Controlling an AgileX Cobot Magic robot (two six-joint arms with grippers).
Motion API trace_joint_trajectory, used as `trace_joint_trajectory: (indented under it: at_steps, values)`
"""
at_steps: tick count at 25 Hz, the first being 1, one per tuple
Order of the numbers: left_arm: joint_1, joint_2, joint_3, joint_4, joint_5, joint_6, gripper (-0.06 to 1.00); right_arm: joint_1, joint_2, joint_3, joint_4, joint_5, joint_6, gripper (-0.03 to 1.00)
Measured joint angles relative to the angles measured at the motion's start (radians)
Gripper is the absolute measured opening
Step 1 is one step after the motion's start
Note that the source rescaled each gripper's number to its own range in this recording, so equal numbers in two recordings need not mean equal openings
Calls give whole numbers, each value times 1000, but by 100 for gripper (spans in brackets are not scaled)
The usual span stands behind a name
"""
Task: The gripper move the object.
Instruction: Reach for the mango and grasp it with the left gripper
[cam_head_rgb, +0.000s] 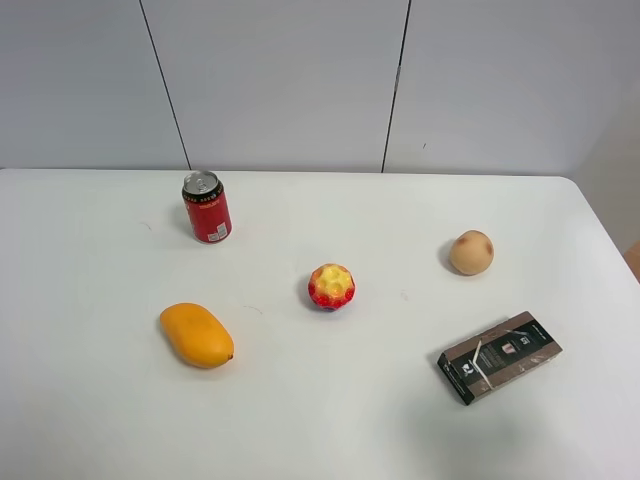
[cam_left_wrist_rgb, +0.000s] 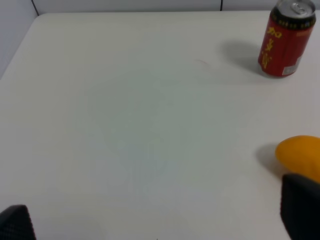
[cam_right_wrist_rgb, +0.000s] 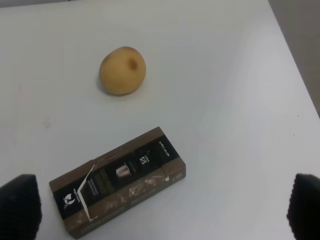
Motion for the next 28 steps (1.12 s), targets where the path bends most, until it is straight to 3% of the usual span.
trace_joint_trajectory:
  at_steps: [23,26,28]
  values:
    - [0,0,0,0,0,0,100,0,0,0,0,0,0,100]
    - [0,2,0,0,0,-23,100,0,0,0,0,0,0,100]
    - [0,25,-2,-17,0,-89,100,0,0,0,0,0,0,100]
